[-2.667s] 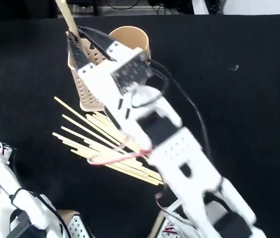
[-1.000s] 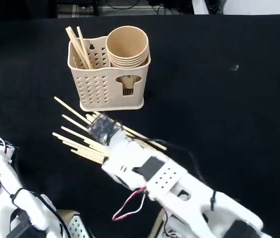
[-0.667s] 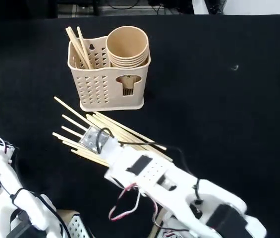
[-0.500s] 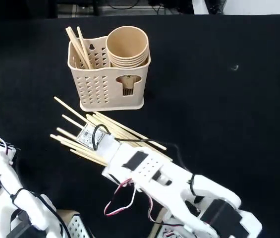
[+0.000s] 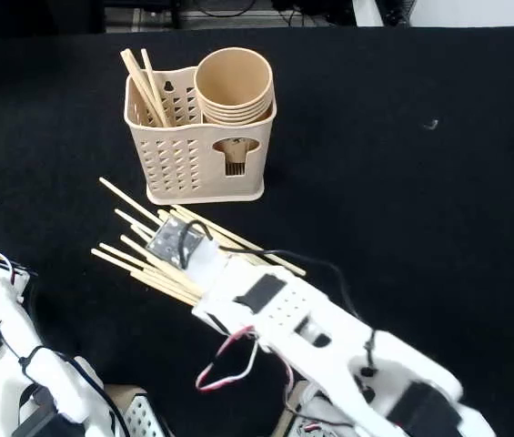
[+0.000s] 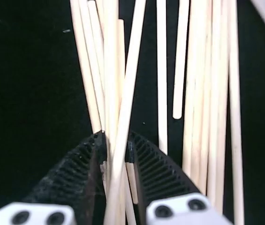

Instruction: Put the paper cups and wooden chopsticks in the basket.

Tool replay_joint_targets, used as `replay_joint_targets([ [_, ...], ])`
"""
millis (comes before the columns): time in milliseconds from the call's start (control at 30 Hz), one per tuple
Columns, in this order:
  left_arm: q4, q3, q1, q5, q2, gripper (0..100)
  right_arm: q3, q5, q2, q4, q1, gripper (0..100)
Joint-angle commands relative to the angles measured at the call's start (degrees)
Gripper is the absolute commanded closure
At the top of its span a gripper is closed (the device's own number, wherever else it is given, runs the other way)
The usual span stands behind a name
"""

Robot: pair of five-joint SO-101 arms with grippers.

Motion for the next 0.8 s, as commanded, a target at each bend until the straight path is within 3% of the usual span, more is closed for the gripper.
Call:
replay_joint_targets([
  [0, -0.5, -1.4, 0.7, -0.9, -1.4, 83, 1.3, 0.1, -8.5, 1.6, 1.0, 98.7],
  [500, -0.7, -1.3, 3.6, -0.9, -1.4, 83, -0.8, 2.2, 0.6, 3.1, -2.0, 98.8],
  [767, -0.8, -1.3, 3.6, -0.8, -1.4, 83, -7.7, 1.1, -7.6, 8.4, -2.3, 98.8],
])
